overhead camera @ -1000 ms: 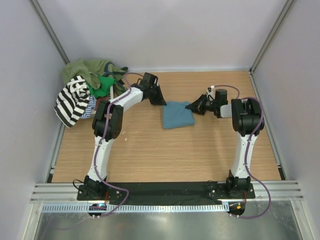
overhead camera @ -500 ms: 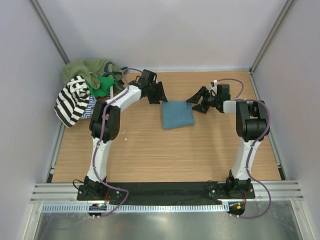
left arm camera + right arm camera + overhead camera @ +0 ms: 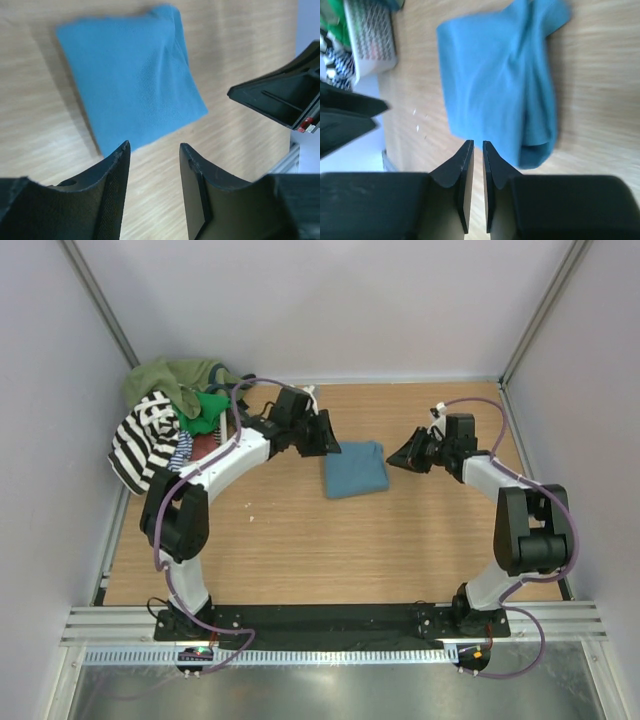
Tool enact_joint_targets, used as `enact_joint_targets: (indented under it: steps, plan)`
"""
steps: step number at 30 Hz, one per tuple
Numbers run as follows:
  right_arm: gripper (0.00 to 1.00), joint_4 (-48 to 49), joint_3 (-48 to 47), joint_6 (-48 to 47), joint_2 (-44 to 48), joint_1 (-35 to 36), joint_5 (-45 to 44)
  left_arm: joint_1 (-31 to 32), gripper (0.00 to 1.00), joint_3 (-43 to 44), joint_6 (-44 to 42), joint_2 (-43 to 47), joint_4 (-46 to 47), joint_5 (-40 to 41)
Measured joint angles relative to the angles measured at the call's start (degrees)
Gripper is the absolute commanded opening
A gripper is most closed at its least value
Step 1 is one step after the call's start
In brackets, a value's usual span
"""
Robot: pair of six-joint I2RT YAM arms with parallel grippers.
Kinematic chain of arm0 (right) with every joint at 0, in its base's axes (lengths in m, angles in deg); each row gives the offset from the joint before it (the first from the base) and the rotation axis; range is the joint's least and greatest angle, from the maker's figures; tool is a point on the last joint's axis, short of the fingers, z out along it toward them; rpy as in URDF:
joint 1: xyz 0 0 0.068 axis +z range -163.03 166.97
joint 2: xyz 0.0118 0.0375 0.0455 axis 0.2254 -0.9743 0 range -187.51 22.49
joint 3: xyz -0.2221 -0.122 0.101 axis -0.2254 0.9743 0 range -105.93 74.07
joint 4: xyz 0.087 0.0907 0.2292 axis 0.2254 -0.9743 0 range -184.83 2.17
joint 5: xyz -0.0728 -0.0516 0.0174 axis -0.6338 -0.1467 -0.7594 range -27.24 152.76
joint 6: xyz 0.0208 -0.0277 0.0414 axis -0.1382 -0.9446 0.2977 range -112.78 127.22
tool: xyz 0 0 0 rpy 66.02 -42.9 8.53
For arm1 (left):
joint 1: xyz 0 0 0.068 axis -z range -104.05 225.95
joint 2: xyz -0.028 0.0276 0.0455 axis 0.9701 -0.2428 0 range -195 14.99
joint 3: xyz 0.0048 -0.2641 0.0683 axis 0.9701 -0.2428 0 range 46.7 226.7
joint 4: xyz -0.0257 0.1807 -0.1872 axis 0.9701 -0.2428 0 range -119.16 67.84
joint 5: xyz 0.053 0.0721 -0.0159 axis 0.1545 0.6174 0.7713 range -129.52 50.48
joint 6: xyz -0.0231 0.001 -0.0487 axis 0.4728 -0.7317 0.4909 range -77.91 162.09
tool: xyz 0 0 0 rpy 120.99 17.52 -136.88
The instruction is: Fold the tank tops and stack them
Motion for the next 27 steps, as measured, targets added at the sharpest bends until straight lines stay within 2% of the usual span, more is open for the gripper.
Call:
enact_joint_targets:
  steps: [4, 10, 17, 21, 27]
  plan:
    - [0.17, 1.42, 1.84, 0.04, 0.61, 3.48, 3.89, 2.78, 0.43, -4.37, 1.38, -0.63, 1.73, -1.40]
    - [0.13, 7.41, 2.97, 2.23, -3.17, 6.45, 9.31, 3.58, 0.40, -2.82, 2.45, -5.95, 3.50, -2.27]
    - [0.01, 16.65, 4.17, 7.74, -14.69, 3.13, 12.72, 3.30, 0.37, 0.83, 2.62, -14.19, 5.18, -2.45]
    - [0.01, 19.02, 4.66, 10.91, -19.74, -0.46, 13.62, 3.04, 0.36, 0.50, 2.89, -16.39, 5.66, -2.51]
    - [0.02, 20.15, 4.72, 11.76, -20.02, -1.77, 13.51, 2.93, 0.38, 0.42, 2.82, -16.39, 6.49, -2.71]
